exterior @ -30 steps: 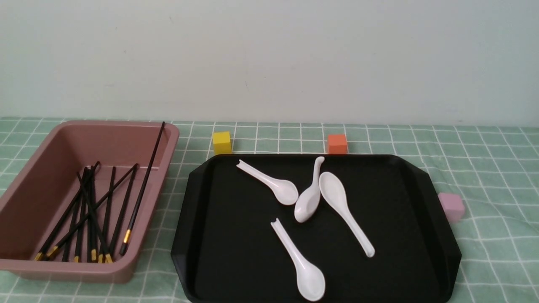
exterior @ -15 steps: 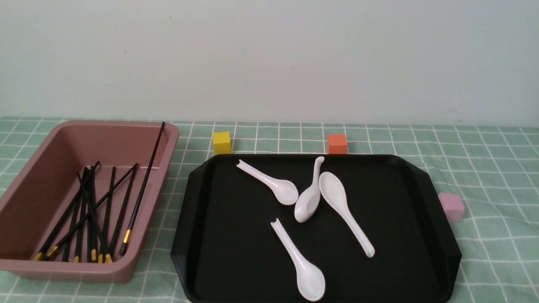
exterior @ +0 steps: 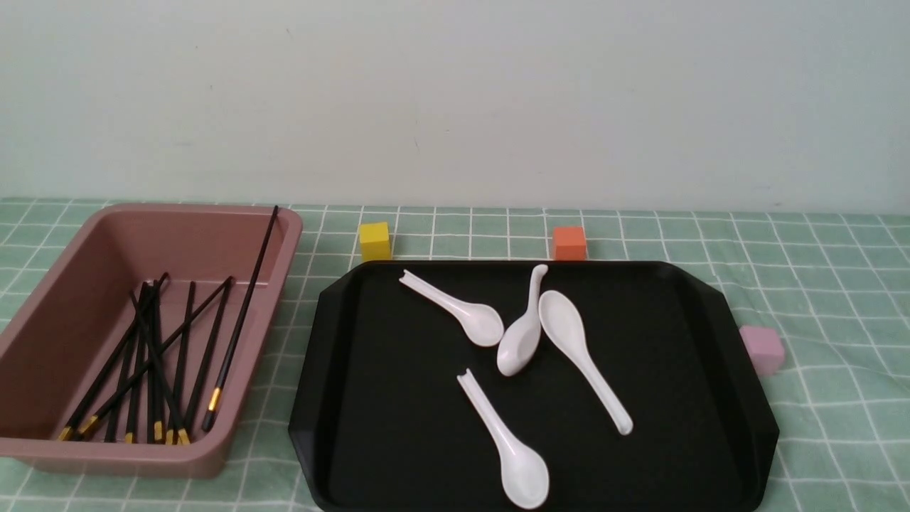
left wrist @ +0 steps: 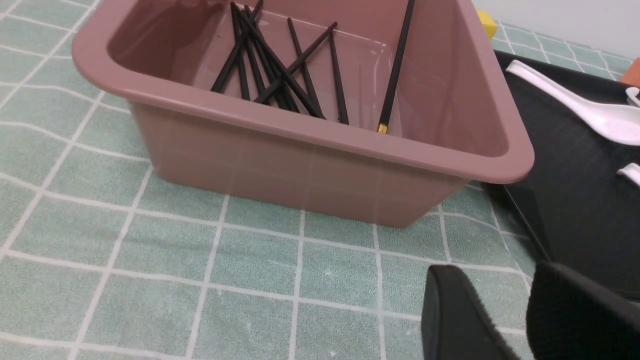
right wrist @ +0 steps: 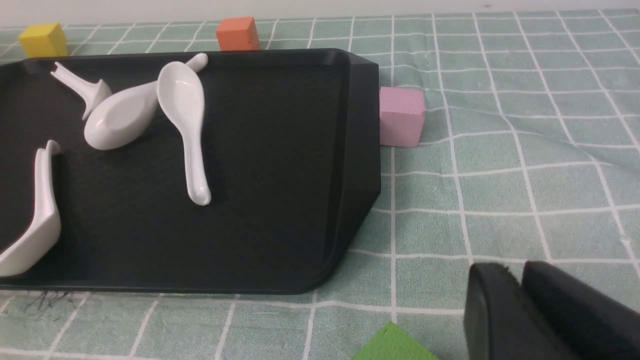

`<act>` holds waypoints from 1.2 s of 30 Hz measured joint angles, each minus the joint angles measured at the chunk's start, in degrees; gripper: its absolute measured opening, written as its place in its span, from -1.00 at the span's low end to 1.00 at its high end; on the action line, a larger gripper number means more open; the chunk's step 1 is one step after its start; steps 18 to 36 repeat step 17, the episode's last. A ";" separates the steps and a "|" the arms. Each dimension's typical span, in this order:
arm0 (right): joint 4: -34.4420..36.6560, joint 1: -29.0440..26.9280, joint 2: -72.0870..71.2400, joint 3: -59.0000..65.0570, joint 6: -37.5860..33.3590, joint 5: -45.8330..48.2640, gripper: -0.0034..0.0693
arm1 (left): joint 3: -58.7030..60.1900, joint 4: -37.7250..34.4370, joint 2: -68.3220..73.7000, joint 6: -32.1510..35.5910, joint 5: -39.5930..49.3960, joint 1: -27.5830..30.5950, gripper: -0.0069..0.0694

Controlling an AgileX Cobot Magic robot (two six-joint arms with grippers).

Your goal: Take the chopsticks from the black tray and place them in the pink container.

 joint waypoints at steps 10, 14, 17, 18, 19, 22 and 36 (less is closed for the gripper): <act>0.00 0.00 0.00 0.00 0.00 0.00 -0.59 | 0.00 0.00 0.00 0.00 0.00 0.00 -0.19; 0.00 0.00 0.00 0.00 0.00 0.00 -0.59 | 0.00 0.00 0.00 0.00 0.00 0.00 -0.19; -0.04 0.00 0.00 0.00 0.00 0.00 -0.59 | 0.00 0.00 0.00 0.00 0.00 0.00 -0.19; -0.04 0.00 0.00 0.00 0.00 0.00 -0.59 | 0.00 0.00 0.00 0.00 0.00 0.00 -0.19; -0.04 0.00 0.00 0.00 0.00 0.00 -0.59 | 0.00 0.00 0.00 0.00 0.00 0.00 -0.19; -0.04 0.00 0.00 0.00 0.00 0.00 -0.59 | 0.00 0.00 0.00 0.00 0.00 0.00 -0.19; -0.04 0.00 0.00 0.00 0.00 0.00 -0.59 | 0.00 0.00 0.00 0.00 0.00 0.00 -0.19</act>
